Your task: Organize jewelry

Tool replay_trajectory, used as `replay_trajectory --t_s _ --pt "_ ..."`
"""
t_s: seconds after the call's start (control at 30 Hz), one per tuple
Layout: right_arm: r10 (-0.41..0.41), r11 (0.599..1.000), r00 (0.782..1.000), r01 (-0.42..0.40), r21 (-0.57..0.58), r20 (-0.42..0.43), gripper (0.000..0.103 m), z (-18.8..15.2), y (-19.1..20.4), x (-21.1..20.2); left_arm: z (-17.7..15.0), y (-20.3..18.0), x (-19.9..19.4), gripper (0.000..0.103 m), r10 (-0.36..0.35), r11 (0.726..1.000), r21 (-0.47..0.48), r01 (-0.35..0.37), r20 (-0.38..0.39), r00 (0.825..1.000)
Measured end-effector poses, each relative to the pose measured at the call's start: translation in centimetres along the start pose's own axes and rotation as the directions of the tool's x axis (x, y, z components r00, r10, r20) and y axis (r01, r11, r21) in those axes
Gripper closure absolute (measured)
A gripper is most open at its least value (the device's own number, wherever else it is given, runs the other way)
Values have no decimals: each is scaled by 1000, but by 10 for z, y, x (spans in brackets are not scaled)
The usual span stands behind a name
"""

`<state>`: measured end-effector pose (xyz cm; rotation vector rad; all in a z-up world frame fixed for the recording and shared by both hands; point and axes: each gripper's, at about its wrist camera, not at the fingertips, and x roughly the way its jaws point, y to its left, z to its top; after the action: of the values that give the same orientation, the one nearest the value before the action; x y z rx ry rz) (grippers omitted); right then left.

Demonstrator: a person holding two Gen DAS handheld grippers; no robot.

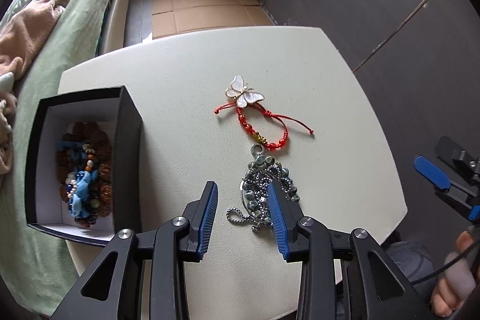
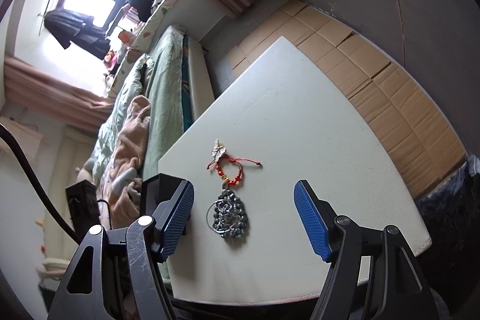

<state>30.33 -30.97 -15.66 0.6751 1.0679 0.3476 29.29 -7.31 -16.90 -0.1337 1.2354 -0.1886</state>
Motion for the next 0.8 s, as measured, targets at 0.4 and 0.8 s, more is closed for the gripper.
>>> replay_trajectory --t_s 0.4,0.8 --pt "-5 1000 1000 5 -7 -4 33 0 -2 0 -5 -2 29 100 40 999 -6 -40 -36 999" --pt "-85 996 994 82 -48 -66 33 -4 7 35 2 6 -27 102 -171 985 -5 172 116 979"
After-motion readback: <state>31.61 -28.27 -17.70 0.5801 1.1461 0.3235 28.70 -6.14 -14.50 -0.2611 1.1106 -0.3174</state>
